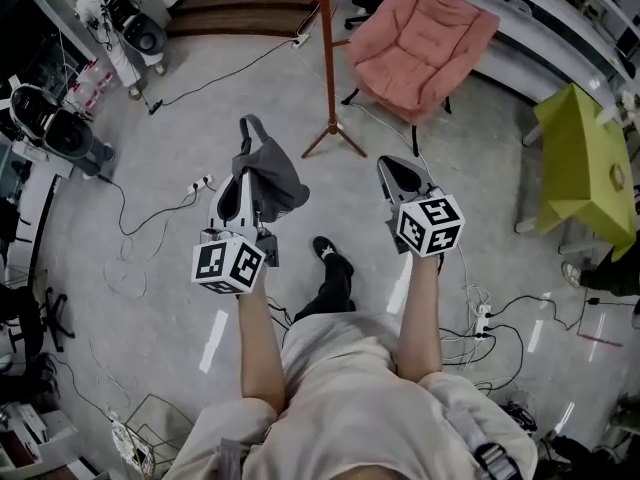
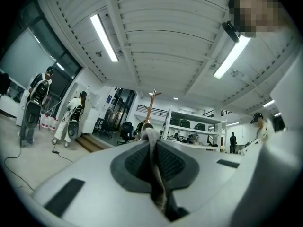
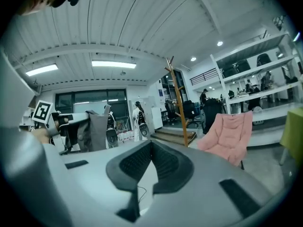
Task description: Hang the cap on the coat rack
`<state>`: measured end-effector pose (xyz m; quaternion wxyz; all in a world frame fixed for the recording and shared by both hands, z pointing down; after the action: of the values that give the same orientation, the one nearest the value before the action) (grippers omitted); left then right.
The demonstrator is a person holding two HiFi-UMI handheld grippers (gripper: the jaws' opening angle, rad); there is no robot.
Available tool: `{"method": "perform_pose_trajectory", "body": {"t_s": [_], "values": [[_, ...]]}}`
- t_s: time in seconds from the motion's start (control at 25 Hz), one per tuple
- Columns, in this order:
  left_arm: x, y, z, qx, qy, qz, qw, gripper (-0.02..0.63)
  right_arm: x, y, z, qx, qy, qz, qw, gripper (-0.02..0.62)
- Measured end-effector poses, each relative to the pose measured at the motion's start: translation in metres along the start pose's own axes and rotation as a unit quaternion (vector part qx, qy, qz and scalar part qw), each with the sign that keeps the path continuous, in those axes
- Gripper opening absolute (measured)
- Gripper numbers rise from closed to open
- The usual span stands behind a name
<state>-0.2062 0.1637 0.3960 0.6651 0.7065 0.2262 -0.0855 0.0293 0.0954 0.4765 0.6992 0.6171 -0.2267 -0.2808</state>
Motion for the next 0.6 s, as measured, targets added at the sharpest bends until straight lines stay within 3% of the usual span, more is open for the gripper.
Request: {"method": "perform_pose_trajectory", "body": {"t_s": [0.16, 0.4, 0.48, 0.6], "values": [[0.002, 0.017, 0.041, -0.016, 0.010, -0.002, 0.9998, 0.018, 0.016, -0.001, 0.029, 0.007, -0.025, 0.006, 1.000, 0.005], [-0.008, -0.001, 0.098, -0.006, 0.015, 0.001, 0.9999, 0.018, 0.038, 0.007, 0.077, -0.063, -0.037, -0.077, 0.994, 0.005], [-0.012, -0.006, 0.117, -0.003, 0.017, 0.002, 0.9998, 0.018, 0.048, -0.002, 0.092, -0.058, -0.031, -0.094, 0.993, 0.005], [-0.021, -0.007, 0.149, -0.006, 0.018, -0.001, 0.9998, 0.018, 0.069, -0.016, 0.115, -0.034, -0.022, -0.080, 0.996, 0.005]]}}
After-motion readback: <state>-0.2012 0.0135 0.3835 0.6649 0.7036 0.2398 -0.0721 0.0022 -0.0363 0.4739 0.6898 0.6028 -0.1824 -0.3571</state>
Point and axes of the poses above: the fingertips, and each gripper's own axes: z forward along the fingers, x to its right, y out of its underside, the point moved 1 cm from there along -z, backward along the fingers, and after that the axes turned 14 degrees about -z, right-handed, at the moved point
